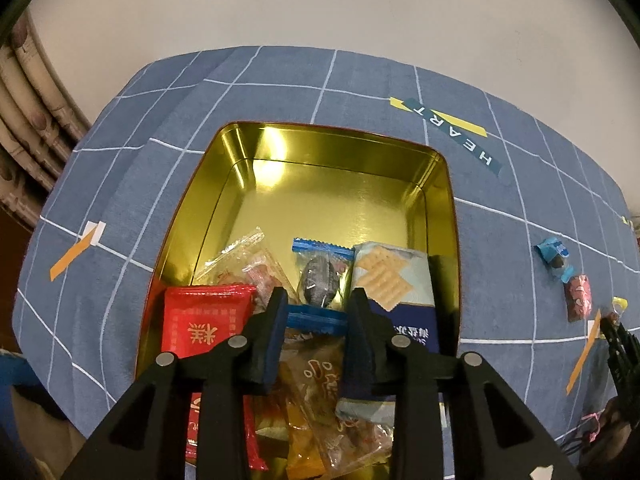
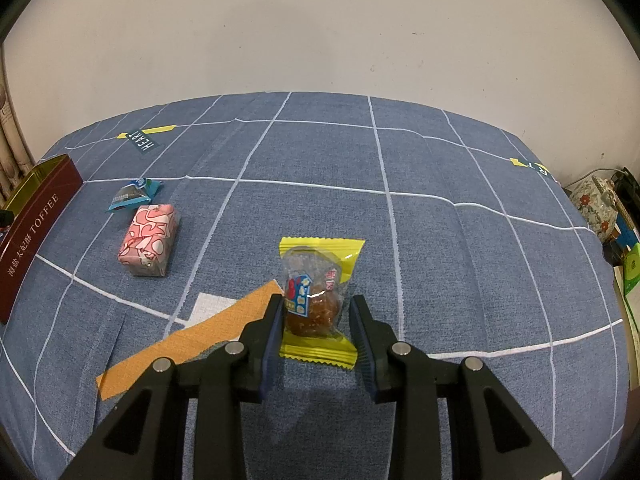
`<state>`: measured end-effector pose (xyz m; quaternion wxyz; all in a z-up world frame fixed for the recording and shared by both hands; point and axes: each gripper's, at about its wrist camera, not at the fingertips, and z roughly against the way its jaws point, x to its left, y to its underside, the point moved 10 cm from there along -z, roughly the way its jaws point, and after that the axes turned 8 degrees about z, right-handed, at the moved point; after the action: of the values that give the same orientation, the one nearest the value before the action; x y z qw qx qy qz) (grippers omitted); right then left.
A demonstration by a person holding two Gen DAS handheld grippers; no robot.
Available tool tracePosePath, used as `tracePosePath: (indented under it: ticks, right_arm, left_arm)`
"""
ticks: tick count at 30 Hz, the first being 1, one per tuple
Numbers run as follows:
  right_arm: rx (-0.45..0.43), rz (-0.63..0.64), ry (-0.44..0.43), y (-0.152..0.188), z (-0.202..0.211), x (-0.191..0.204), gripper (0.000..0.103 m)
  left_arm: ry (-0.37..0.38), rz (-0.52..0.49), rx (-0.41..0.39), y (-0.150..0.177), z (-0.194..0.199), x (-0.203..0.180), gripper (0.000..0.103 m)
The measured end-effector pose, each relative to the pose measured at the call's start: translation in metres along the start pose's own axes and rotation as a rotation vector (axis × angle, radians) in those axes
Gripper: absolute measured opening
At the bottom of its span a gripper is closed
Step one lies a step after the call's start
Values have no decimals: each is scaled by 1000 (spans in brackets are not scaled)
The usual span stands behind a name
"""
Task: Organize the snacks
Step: 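Lower the snack bag into the tin and open the left tool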
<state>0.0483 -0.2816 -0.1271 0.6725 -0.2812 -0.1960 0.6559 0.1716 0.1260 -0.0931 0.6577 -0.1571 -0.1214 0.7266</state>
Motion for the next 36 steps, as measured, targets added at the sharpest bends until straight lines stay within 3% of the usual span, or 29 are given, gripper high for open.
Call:
tracePosePath:
  ticks: [15, 18, 24, 36]
  right_arm:
    - [0, 1, 1, 0, 0, 0, 34]
    - [0, 1, 1, 0, 0, 0, 34]
    - [0, 1, 0, 0, 0, -1, 34]
    - [2, 5, 9, 0, 1, -3, 34]
  left_arm:
    - [2, -14, -78, 4, 30, -4, 42]
    - [1, -15, -94, 7, 38, -3, 48]
    - [44, -17, -75, 21, 47, -3, 55]
    - [-17, 6, -155, 33, 73, 30, 64]
